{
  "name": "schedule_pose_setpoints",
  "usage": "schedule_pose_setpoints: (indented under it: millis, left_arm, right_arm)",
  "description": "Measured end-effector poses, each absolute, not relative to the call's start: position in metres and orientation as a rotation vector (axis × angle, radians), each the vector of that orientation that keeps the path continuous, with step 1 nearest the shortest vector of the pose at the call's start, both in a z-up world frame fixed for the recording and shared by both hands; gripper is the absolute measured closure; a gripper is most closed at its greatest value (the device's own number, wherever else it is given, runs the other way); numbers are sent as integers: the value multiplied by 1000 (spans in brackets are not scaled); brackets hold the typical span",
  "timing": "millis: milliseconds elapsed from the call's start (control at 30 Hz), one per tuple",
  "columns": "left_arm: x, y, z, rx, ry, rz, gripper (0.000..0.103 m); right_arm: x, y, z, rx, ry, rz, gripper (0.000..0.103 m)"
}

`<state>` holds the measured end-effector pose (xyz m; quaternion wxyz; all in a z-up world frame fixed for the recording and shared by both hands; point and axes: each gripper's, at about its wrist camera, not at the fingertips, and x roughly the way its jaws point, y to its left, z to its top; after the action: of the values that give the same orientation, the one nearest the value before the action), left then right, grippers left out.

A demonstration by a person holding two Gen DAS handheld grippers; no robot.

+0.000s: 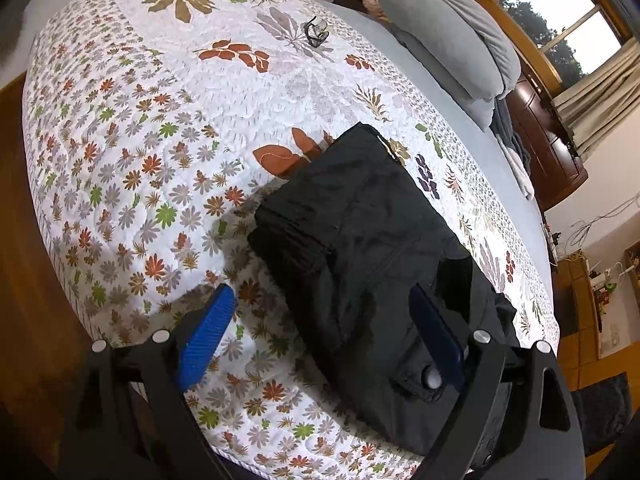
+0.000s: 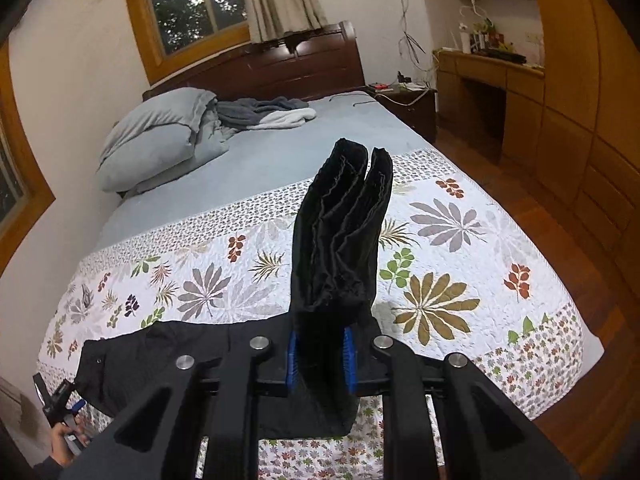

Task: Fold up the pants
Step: 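Lift the pant leg end upright with the right gripper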

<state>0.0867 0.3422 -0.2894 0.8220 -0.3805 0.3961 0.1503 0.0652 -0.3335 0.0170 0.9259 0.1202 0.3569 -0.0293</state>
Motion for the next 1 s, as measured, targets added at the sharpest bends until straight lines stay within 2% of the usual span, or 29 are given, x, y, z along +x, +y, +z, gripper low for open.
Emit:
schedule_pose_setpoints:
  millis: [1000]
  left_arm:
    - [101, 332, -291, -771, 882, 303, 15]
  right_arm:
    - [95, -235, 9, -45, 729, 63, 86]
